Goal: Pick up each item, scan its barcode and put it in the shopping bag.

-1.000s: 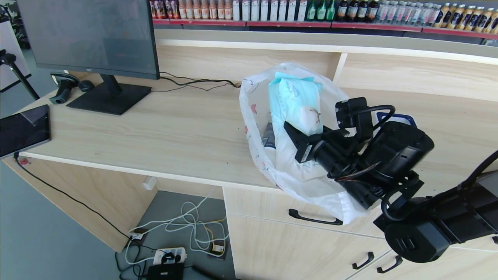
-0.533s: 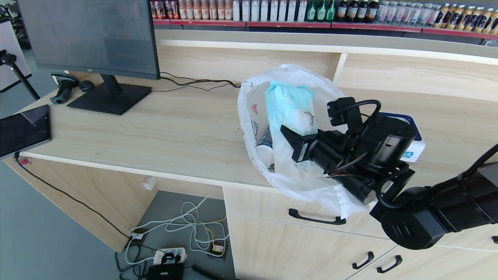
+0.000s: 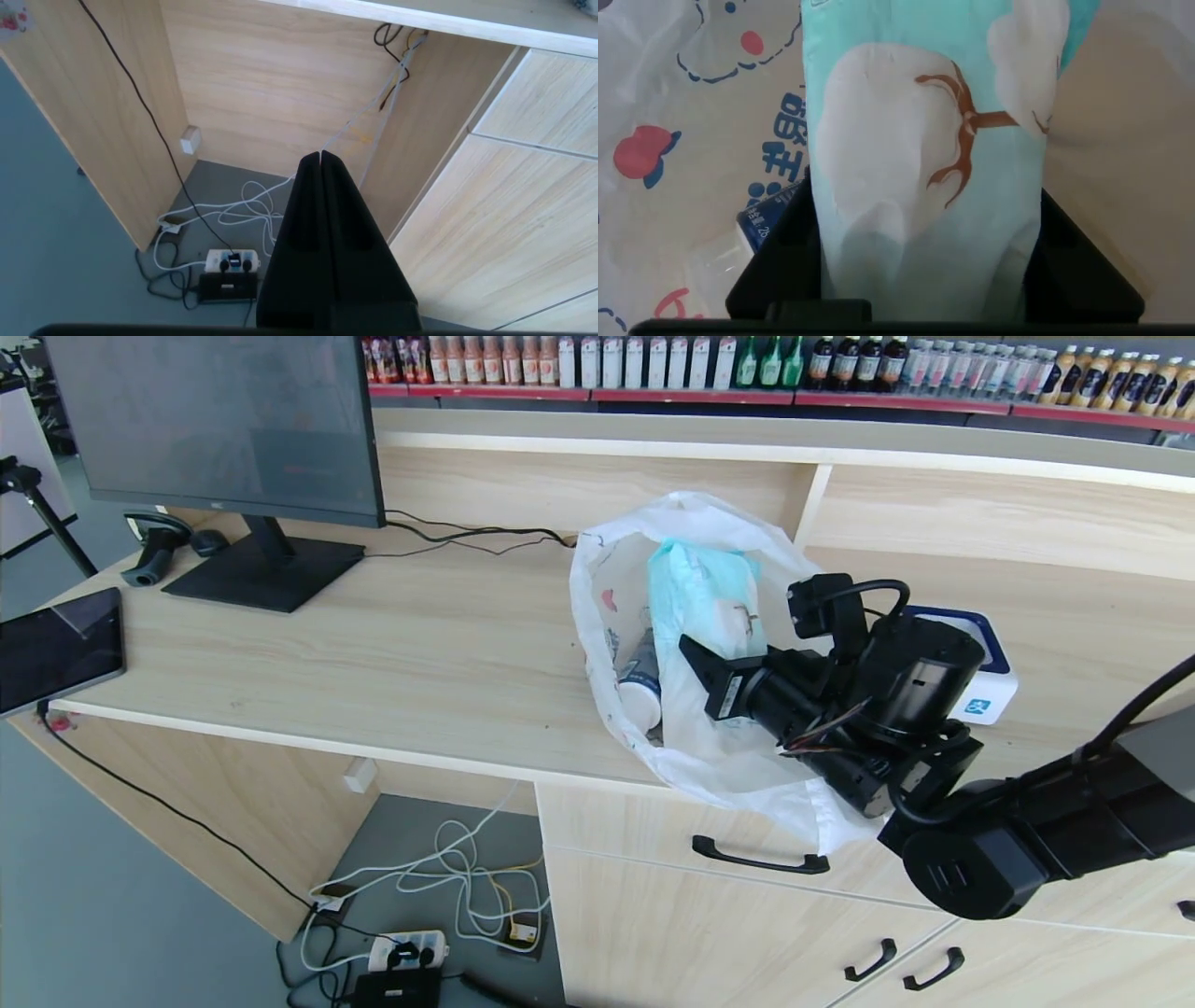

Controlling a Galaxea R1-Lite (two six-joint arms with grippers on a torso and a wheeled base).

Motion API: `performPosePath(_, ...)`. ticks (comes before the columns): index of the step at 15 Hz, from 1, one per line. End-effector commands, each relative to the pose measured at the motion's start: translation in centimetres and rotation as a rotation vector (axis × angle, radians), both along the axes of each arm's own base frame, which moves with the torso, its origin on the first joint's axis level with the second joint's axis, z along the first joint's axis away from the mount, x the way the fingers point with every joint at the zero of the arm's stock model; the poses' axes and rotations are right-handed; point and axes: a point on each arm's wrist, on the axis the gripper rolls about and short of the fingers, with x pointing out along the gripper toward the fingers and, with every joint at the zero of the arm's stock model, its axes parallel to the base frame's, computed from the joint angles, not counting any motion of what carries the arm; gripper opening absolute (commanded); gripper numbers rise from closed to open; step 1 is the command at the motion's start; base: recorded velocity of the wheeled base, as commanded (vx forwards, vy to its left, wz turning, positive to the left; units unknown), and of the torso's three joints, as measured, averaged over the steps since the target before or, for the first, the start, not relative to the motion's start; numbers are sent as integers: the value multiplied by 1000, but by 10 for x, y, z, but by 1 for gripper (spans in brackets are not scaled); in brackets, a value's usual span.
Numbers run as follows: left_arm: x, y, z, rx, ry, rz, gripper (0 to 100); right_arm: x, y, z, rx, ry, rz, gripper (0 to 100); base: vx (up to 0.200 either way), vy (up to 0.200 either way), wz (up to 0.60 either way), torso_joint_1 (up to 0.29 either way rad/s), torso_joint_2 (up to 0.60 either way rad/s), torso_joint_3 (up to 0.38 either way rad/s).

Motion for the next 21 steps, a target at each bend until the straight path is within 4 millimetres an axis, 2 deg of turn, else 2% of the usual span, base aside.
performPosePath(1, 0, 0, 0, 0, 1, 0, 0, 2, 1, -5, -8, 12, 1, 100, 0, 0, 0, 0, 0, 0)
performPosePath(5, 0, 0, 0, 0, 1, 0, 0, 2, 1, -3, -3, 2, -4, 100, 0, 0, 0, 0, 0, 0)
performPosePath(8, 0, 0, 0, 0, 1, 0, 0, 0, 2, 10, 6, -40, -2, 100, 0, 0, 0, 0, 0, 0)
performPosePath(11, 0, 0, 0, 0, 1, 0, 0, -8, 4, 25, 11, -82, 10, 100, 0, 0, 0, 0, 0, 0)
performPosePath(12, 0, 0, 0, 1, 1, 0, 0, -17, 3, 31, 8, -96, 21, 100, 0, 0, 0, 0, 0, 0)
performPosePath(18, 0, 0, 0, 1, 1, 0, 0, -38, -3, 44, 20, -118, 32, 100, 0, 0, 0, 0, 0, 0)
performPosePath(21, 0, 0, 0, 1, 1, 0, 0, -50, -9, 63, 30, -174, 32, 100, 0, 0, 0, 0, 0, 0)
